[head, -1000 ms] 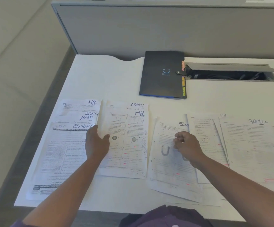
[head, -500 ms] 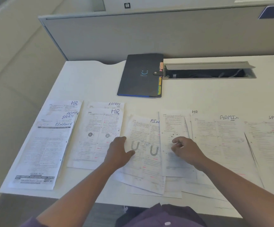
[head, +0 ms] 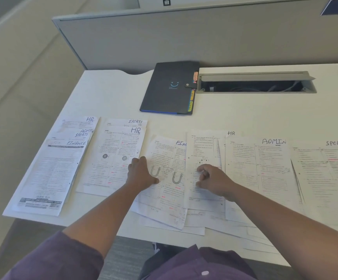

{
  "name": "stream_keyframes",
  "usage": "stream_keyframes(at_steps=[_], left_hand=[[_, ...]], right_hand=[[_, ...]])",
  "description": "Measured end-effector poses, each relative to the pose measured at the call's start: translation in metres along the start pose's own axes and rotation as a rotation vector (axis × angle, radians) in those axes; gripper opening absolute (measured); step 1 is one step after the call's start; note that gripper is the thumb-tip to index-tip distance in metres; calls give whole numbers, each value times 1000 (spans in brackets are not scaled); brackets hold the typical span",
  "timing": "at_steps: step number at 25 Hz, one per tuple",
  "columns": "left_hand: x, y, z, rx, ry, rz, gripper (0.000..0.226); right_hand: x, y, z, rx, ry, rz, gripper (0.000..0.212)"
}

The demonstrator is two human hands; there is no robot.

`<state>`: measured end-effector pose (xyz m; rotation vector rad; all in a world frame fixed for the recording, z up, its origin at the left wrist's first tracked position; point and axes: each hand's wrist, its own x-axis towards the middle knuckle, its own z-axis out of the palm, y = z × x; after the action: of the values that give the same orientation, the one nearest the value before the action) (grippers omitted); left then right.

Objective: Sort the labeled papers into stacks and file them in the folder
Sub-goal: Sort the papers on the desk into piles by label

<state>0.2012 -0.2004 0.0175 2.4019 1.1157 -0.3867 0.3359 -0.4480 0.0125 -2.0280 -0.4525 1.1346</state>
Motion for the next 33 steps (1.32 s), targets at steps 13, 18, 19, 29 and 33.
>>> stream_keyframes(at_steps=[13, 18, 19, 29, 33], left_hand=[[5, 8, -5, 42, -27, 3, 98], [7, 8, -10, -8, -63, -29, 99], [7, 8, -10, -18, -67, -28, 99], [8, 2, -6, 151, 7, 4, 89], [4, -1, -3, 97, 37, -5, 89]], right_hand=[[5, -14, 9, -562, -89, -68, 102], [13, -20, 8, -687, -171, -45, 102], [15, -20, 7, -700, -180, -43, 102], [20, -21, 1, -754, -189, -26, 107], [18, -25, 8, -790, -142, -3, 99]])
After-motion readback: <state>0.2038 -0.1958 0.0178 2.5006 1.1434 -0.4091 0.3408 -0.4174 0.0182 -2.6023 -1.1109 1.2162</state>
